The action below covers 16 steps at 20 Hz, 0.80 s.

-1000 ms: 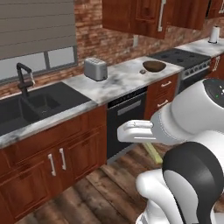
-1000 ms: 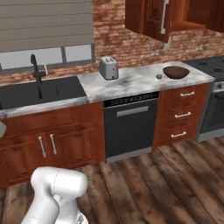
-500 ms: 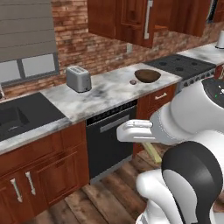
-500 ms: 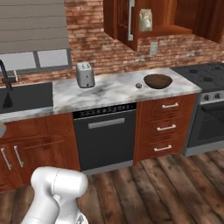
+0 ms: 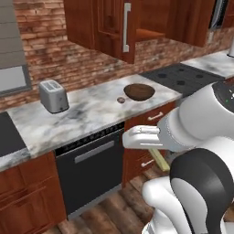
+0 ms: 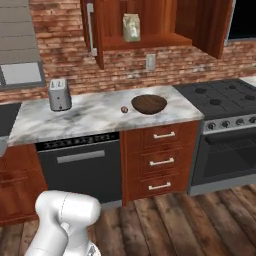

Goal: Pick the egg and butter from the fridge and place them by the bowl for mixing.

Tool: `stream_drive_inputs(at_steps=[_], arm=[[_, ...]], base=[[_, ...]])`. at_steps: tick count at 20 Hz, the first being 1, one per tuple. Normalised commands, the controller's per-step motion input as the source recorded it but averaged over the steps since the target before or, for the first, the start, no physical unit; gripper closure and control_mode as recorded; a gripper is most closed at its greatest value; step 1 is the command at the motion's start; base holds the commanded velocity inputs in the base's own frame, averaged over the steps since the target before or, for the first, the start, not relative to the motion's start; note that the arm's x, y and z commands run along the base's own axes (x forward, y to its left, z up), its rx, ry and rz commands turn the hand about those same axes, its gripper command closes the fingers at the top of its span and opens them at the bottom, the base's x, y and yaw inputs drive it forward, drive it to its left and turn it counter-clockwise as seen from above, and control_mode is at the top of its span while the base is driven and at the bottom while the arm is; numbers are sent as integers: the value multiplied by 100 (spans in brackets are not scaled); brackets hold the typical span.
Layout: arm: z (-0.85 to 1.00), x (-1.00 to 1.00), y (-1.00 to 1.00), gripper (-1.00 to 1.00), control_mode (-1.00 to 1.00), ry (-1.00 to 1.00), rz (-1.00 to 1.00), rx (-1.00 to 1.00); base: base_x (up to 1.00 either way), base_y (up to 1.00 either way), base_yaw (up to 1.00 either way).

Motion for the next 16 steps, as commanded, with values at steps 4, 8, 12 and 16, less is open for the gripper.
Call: stream_drive_inputs(at_steps=[4,8,12,16], arm=[[0,0,0,100,100,0,0,0],[0,0,0,100,100,0,0,0],[0,0,0,100,100,0,0,0],[0,0,0,100,100,0,0,0]], base=[[100,-100,7],[100,-100,7],[100,-100,7],[100,-97,13]])
